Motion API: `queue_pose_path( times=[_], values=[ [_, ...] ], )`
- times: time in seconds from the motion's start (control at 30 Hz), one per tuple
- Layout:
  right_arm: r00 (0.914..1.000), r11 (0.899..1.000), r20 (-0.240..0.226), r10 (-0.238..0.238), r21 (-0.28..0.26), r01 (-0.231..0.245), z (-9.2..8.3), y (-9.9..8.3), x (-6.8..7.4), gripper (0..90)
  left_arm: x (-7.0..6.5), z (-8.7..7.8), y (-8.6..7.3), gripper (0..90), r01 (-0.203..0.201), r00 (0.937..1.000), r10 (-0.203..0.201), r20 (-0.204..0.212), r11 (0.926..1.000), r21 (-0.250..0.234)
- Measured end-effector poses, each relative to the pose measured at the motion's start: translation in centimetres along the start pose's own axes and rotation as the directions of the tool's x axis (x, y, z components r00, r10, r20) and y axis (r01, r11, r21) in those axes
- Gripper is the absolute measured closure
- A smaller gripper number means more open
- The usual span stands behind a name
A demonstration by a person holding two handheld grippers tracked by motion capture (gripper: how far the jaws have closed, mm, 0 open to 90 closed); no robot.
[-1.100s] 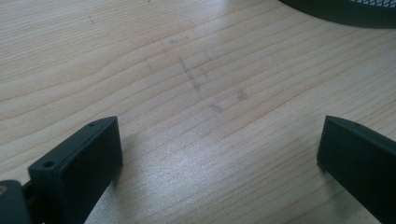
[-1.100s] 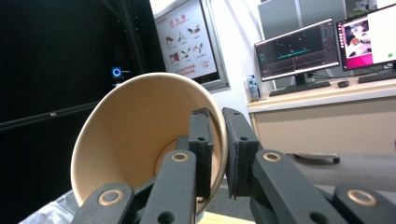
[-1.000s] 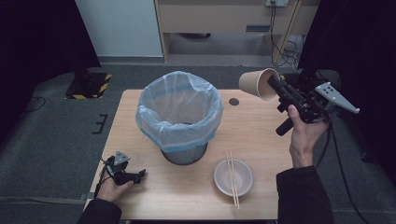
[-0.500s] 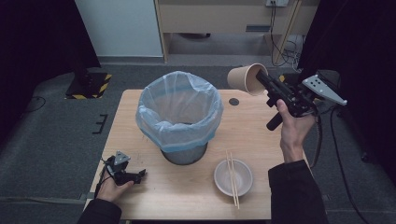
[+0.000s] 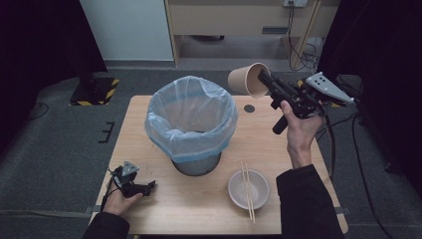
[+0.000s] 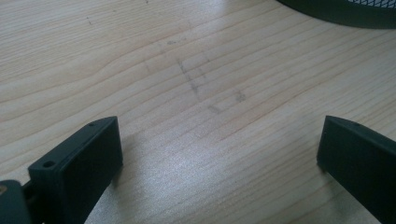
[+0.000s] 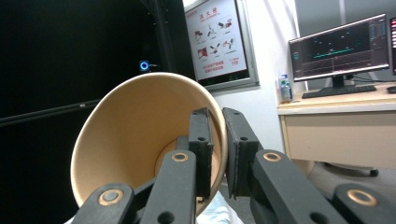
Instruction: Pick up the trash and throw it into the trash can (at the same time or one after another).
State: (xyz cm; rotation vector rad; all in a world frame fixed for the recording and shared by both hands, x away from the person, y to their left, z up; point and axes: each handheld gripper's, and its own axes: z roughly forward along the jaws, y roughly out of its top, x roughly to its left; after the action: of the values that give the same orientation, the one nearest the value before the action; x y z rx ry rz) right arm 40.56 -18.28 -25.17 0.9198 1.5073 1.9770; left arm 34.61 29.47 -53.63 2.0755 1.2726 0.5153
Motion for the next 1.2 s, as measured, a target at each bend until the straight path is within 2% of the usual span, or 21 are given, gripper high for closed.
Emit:
queue_pose_path(
  times=[0.4, 0.47, 0.83, 0.87, 0.97, 1.2],
  values=[
    [0.9992, 0.999, -0.037, -0.013, 0.033, 0.014, 2.8, -0.5, 1.4, 83.1, 0.0, 0.0, 0.0, 0.0, -0.003, 1.0000, 0.003, 0.001, 1.0000, 0.001],
    [0.9989, 0.999, -0.047, 0.008, 0.035, -0.007, 3.4, -0.8, 1.5, 83.0, 0.0, 0.0, 0.0, 0.0, -0.003, 1.0000, 0.003, 0.001, 1.0000, 0.001],
    [0.9983, 0.996, -0.059, 0.005, 0.086, 0.001, 5.3, -2.7, 2.1, 82.9, 0.0, 0.0, 0.1, 0.0, -0.003, 1.0000, 0.003, 0.003, 1.0000, 0.001],
    [0.9982, 0.994, -0.059, 0.001, 0.108, 0.006, 5.9, -3.2, 2.1, 82.7, -0.1, 0.1, 0.1, 0.0, -0.004, 1.0000, 0.004, 0.003, 1.0000, 0.001],
    [0.9983, 0.993, -0.059, 0.002, 0.121, 0.006, 6.1, -3.5, 2.2, 82.6, -0.1, 0.1, 0.1, 0.0, -0.004, 1.0000, 0.004, 0.004, 1.0000, 0.001],
    [0.9975, 0.982, -0.071, 0.003, 0.191, 0.011, 7.4, -5.1, 2.7, 79.1, -0.1, 0.1, 0.1, 0.0, -0.004, 1.0000, 0.004, 0.004, 1.0000, 0.001]
  ],
)
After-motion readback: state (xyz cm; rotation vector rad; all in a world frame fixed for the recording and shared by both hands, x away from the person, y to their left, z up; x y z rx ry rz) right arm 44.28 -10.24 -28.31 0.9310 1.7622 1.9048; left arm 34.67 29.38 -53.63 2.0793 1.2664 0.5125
